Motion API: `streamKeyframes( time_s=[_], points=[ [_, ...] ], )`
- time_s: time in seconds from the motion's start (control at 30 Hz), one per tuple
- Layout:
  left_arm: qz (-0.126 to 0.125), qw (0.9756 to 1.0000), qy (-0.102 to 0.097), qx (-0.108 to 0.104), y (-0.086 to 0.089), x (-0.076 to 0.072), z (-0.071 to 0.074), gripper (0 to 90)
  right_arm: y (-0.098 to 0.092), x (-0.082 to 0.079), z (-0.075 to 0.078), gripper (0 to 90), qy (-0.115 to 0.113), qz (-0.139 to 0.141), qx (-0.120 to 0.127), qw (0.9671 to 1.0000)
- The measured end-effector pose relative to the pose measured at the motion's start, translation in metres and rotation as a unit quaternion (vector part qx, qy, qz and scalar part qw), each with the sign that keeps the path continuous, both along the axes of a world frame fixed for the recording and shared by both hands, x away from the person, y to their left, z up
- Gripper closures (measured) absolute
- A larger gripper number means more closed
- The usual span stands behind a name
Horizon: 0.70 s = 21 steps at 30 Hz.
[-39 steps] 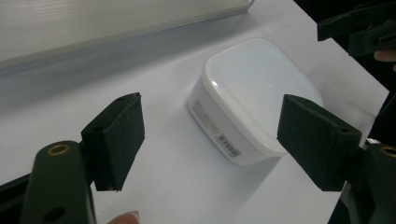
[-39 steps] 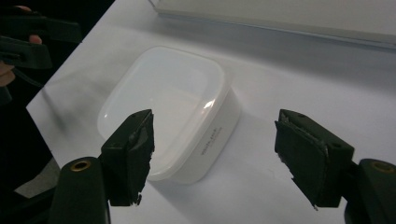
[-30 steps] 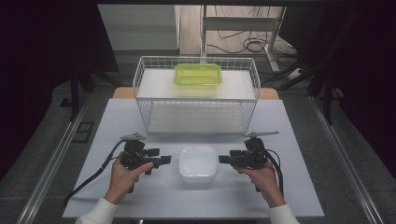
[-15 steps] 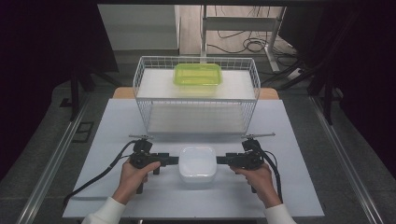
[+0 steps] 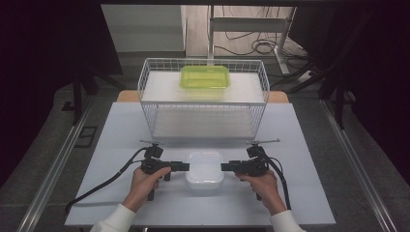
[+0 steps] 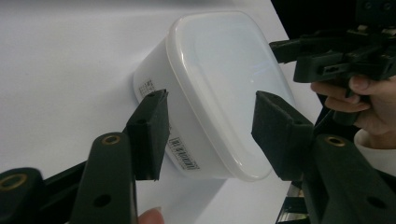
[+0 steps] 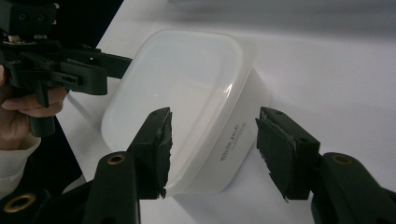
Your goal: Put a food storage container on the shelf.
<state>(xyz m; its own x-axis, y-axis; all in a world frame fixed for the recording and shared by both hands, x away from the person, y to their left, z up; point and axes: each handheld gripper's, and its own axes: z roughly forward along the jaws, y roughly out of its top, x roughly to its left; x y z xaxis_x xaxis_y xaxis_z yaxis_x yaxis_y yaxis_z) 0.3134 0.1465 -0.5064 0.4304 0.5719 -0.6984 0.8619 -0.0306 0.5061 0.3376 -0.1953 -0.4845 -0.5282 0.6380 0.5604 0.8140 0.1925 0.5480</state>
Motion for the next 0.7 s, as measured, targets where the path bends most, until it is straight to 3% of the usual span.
streamKeyframes(
  time_s=[0.47,0.7],
  points=[
    [-0.01,0.9998,0.012,-0.014,0.0,0.002,-0.006,59.9,0.005,0.002,-0.008,54.4,0.012,0.005,0.015,0.9998],
    [-0.008,0.9996,0.02,-0.018,-0.001,0.001,-0.008,63.7,0.002,0.003,-0.013,63.0,0.029,0.003,0.044,0.9986]
  ],
)
